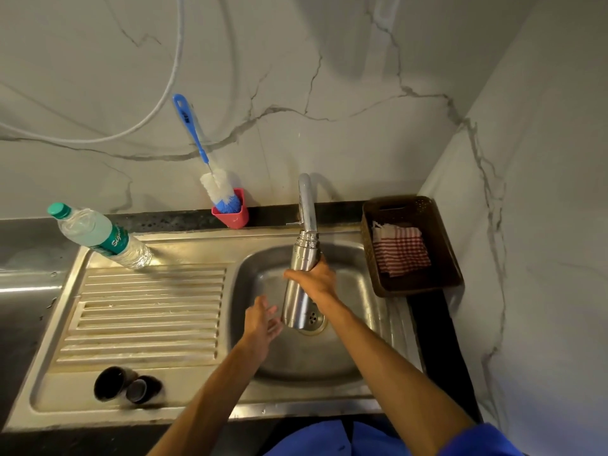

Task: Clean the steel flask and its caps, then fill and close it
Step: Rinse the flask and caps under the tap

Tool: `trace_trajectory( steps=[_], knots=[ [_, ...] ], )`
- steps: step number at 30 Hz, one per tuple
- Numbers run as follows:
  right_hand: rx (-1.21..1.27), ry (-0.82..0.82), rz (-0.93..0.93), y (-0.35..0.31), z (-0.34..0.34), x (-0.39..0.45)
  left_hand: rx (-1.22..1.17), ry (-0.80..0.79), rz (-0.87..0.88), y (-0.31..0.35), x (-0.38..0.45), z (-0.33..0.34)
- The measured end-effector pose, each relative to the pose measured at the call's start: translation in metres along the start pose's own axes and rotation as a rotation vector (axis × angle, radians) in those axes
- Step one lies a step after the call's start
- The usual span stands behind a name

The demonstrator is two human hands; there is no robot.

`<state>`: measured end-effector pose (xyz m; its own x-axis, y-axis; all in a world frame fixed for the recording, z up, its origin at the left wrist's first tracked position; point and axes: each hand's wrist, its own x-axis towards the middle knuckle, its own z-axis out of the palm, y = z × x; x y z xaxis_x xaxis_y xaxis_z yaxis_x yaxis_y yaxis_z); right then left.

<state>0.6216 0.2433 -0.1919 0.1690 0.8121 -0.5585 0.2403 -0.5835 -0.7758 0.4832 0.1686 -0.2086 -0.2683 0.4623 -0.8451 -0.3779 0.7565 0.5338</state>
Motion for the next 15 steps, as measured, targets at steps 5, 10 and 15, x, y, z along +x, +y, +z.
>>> trace_trajectory(
  steps=[5, 10, 15],
  knots=[
    [0.297, -0.107, 0.148, 0.019, -0.004, -0.001, 0.151, -0.045, -0.026, -0.009, 0.003, 0.008],
    [0.675, -0.015, 0.367, 0.023, -0.017, 0.003, 0.048, -0.015, 0.075, -0.021, 0.007, 0.018],
    [0.448, 0.091, 0.156, -0.022, -0.019, 0.010, -0.032, -0.061, 0.013, -0.005, 0.007, 0.034]
  ],
)
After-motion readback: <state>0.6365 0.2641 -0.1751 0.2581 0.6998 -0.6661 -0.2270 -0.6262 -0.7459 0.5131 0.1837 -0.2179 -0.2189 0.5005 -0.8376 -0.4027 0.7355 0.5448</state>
